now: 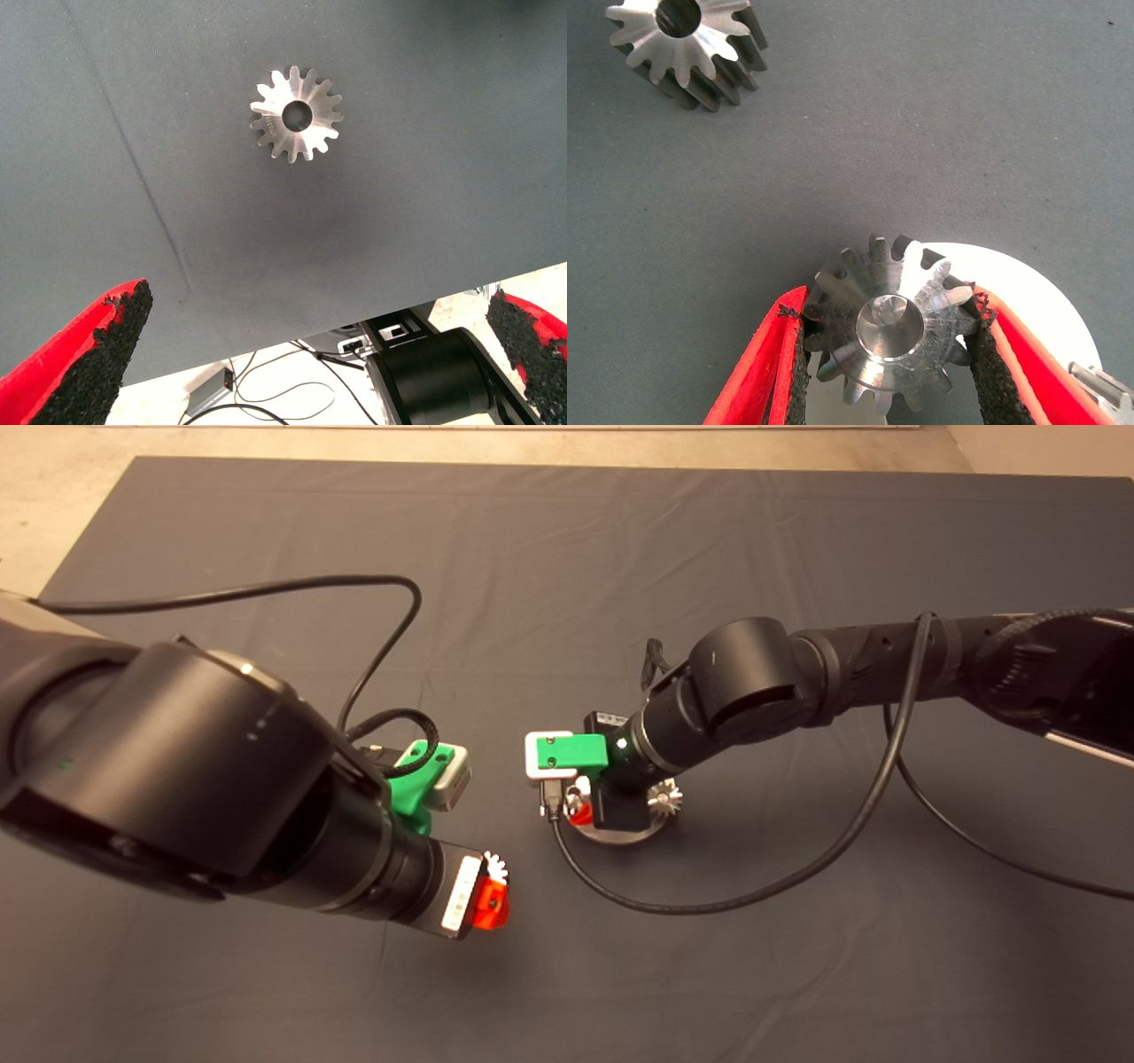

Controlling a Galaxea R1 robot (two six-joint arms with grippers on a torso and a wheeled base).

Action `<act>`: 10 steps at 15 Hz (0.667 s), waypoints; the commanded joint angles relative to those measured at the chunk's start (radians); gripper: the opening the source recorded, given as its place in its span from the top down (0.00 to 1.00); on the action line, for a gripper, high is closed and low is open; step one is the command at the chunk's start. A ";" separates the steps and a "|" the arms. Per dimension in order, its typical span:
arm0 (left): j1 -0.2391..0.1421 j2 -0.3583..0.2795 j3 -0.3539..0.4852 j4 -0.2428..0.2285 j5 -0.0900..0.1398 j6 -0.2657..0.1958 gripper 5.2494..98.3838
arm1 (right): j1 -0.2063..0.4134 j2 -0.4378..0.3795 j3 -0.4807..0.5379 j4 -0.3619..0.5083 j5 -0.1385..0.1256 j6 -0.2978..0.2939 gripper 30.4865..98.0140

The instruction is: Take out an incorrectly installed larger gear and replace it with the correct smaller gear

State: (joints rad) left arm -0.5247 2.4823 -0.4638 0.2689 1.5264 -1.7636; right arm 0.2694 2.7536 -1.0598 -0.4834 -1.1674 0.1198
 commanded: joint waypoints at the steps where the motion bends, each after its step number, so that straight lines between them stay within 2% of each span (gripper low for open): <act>1: -0.012 0.001 0.015 -0.013 0.132 0.004 0.01 | 0.019 0.001 0.002 -0.034 0.003 -0.005 0.87; 6: -0.012 0.004 0.015 -0.013 0.132 0.004 0.01 | 0.002 0.001 0.000 -0.061 -0.012 -0.017 0.87; 10: -0.012 0.005 0.015 -0.013 0.132 0.004 0.01 | 0.002 0.001 -0.017 -0.070 -0.012 -0.017 0.87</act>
State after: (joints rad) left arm -0.5247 2.4823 -0.4636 0.2689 1.5264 -1.7636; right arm 0.2485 2.7536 -1.0636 -0.5128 -1.1883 0.1072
